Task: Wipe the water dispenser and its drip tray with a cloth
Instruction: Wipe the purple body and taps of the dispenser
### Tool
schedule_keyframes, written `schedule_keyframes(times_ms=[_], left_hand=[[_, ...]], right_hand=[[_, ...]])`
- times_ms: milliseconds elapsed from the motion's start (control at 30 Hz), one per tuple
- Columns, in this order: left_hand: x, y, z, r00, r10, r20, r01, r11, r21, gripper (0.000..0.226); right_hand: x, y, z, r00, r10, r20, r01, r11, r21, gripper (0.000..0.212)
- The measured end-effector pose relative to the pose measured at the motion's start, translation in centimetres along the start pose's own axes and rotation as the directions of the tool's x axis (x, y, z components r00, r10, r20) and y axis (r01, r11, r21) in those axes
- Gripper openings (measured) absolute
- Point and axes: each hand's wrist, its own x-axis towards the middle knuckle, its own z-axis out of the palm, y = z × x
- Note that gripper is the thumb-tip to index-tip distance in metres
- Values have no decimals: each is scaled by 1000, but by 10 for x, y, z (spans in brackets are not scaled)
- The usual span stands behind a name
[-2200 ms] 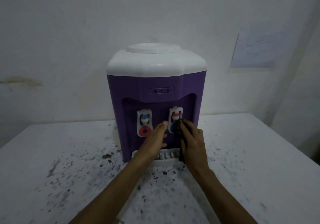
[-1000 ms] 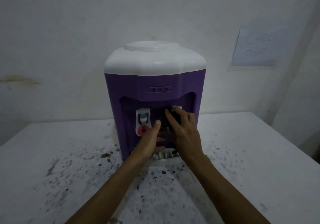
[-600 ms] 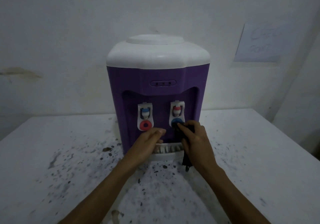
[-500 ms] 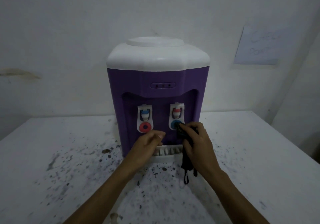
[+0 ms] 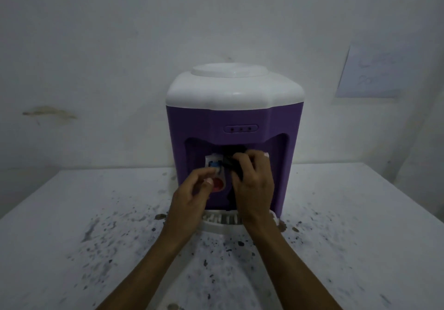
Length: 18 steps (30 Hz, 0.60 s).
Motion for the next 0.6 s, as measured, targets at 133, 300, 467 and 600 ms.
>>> schedule_keyframes(times_ms=[133, 300, 467, 600], left_hand=[[2, -1, -18, 1000, -29, -10, 30, 1000, 10, 23], [4, -5, -26, 998, -41, -36, 41, 999, 8, 23], [5, -9, -31, 996, -71, -50, 71, 997, -18, 23], [6, -11, -30, 995, -81, -60, 80, 997, -22, 24]], right_hand=[[5, -3, 20, 992, 58, -112, -56, 998, 19, 15], [2, -11, 31, 996, 83, -39, -81, 996, 38, 20], [-11, -5, 33, 992, -7, 126, 18, 996, -88, 40], [-22, 8, 29, 986, -60, 156, 105, 950, -295, 55]])
